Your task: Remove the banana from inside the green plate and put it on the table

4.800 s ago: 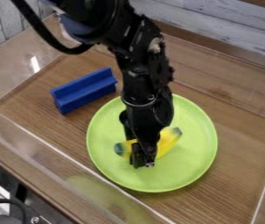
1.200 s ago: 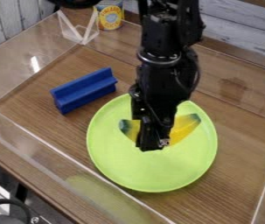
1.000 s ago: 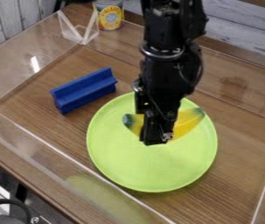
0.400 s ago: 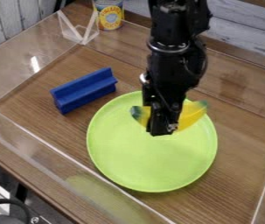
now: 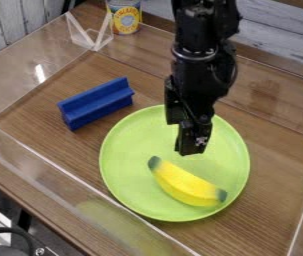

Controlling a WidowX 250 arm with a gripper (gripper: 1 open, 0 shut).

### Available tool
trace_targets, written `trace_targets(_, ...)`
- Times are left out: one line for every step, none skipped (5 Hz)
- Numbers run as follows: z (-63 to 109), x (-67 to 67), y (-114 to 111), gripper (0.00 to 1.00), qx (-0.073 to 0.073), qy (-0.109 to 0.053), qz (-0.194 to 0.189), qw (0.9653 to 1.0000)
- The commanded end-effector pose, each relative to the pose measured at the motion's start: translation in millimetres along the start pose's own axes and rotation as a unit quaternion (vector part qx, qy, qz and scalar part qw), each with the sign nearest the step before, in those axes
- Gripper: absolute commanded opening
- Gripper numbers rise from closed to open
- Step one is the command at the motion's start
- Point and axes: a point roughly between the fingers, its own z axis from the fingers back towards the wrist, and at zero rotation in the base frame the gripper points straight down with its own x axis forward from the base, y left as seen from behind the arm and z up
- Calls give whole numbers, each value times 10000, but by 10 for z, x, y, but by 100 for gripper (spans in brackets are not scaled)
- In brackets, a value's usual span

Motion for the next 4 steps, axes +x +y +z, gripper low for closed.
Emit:
trace_targets(-35, 23, -13, 100, 88, -156, -7, 9998)
trace_targets(-131, 51, -34, 100, 94, -195, 2, 9998)
trace_targets(-238, 79, -45, 100, 95, -206, 9, 9997)
trace_targets(-338, 103, -53, 100, 86, -206, 67, 9997)
